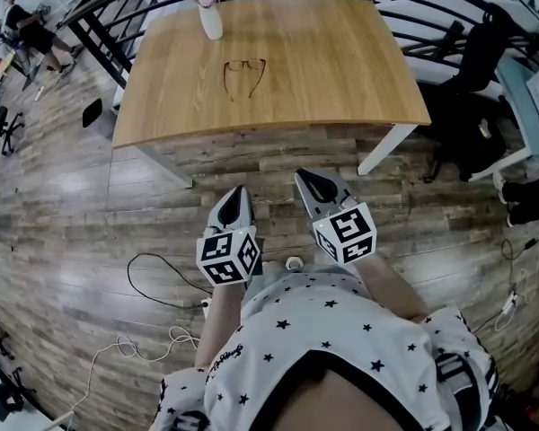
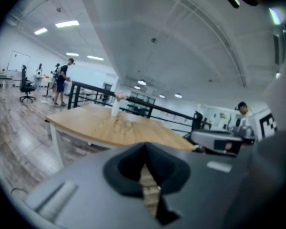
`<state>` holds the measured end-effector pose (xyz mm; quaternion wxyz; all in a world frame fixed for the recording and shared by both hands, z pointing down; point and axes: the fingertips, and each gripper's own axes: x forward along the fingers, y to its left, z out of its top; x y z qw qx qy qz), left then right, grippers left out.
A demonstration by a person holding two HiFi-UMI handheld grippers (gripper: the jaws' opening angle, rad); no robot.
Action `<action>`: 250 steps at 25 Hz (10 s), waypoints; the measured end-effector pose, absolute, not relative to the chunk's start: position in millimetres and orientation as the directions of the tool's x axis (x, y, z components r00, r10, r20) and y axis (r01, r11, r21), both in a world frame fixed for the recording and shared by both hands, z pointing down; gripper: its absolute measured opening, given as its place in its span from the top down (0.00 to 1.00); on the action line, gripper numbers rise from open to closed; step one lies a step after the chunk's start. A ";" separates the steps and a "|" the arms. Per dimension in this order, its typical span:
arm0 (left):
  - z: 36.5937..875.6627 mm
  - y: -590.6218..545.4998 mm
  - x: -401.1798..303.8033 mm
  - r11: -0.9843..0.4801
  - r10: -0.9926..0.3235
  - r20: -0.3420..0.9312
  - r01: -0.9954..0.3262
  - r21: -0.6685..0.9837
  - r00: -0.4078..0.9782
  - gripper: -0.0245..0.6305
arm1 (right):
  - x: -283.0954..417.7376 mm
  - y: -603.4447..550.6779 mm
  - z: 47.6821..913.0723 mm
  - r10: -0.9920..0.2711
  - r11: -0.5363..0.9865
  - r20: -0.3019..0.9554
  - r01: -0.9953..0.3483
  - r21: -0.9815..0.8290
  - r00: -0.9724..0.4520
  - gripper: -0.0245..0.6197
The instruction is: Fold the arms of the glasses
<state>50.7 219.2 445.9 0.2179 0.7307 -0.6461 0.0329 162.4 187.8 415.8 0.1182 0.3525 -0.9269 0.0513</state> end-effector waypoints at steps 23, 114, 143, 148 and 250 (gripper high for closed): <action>455.8 187.4 47.5 -0.021 -0.929 0.344 -0.945 0.328 0.140 0.95 | 147.3 156.8 426.2 -0.569 0.798 0.292 -0.602 -0.032 -0.769 0.93; 508.9 -179.5 -125.1 -0.070 -0.850 0.458 -0.918 0.390 0.259 0.95 | -27.8 -246.4 539.9 -0.413 0.896 0.715 -0.393 0.208 -0.564 0.93; 519.1 -201.0 -127.0 -0.038 -0.842 0.481 -0.917 0.398 0.243 0.95 | -44.4 -258.9 604.0 -0.101 0.989 0.915 0.063 0.136 -0.390 0.93; 519.1 -201.7 -126.5 -0.039 -0.842 0.481 -0.917 0.397 0.244 0.95 | -47.4 -261.3 605.8 -0.091 0.991 0.914 0.059 0.124 -0.395 0.93; 474.0 -111.6 -44.2 -0.368 -0.797 0.412 -0.895 0.250 0.443 0.92 | -33.2 -179.8 430.5 -0.578 0.810 0.578 -0.492 0.319 -0.577 0.92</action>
